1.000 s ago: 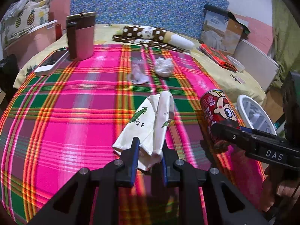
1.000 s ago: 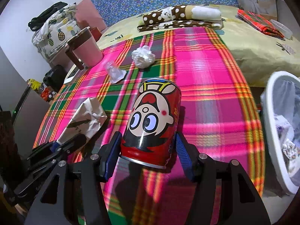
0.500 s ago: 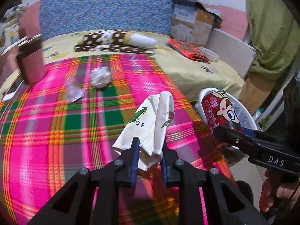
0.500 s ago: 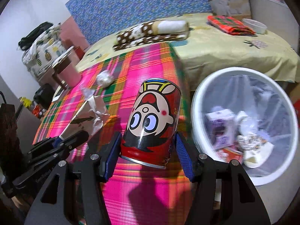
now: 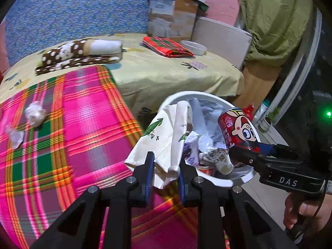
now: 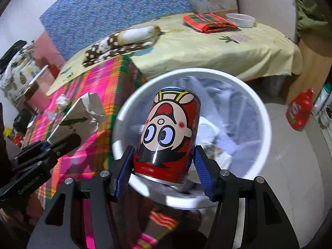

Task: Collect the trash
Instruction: 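Carry the wrapper and red can over the wastebasket with both tools, then open both tools to drop the wrapper and can into the wastebasket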

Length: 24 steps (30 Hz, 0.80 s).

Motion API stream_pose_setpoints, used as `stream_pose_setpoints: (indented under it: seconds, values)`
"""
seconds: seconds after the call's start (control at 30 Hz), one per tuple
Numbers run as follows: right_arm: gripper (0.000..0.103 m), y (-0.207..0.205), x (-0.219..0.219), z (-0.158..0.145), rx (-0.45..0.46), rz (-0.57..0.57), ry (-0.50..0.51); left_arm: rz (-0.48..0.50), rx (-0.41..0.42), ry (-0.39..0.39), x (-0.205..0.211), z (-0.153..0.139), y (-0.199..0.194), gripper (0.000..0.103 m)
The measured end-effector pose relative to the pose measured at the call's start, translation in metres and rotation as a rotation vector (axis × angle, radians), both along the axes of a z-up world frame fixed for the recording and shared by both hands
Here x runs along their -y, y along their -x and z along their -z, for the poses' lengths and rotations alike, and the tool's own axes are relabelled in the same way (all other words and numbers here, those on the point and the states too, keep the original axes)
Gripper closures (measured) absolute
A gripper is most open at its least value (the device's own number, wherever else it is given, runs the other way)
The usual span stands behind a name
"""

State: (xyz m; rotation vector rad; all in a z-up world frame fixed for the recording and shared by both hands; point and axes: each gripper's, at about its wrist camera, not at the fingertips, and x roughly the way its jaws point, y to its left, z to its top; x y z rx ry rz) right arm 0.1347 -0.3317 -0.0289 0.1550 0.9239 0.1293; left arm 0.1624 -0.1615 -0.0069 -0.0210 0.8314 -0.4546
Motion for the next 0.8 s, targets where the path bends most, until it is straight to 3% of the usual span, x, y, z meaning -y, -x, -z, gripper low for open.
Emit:
stream_pose_setpoints:
  seconds: [0.3,0.67,0.8]
  values:
    - [0.044,-0.004,0.025,0.012,-0.045,0.031,0.024,0.067,-0.037,-0.014,0.035,0.013,-0.011,0.082]
    - [0.044,0.002,0.040,0.009,-0.029,0.054,0.019,0.127,-0.061,-0.010,0.057,0.019,-0.016,0.080]
    - [0.044,0.007,0.043,0.003,-0.006,0.062,0.004,0.138,-0.053,0.009,0.056,0.016,-0.013,0.067]
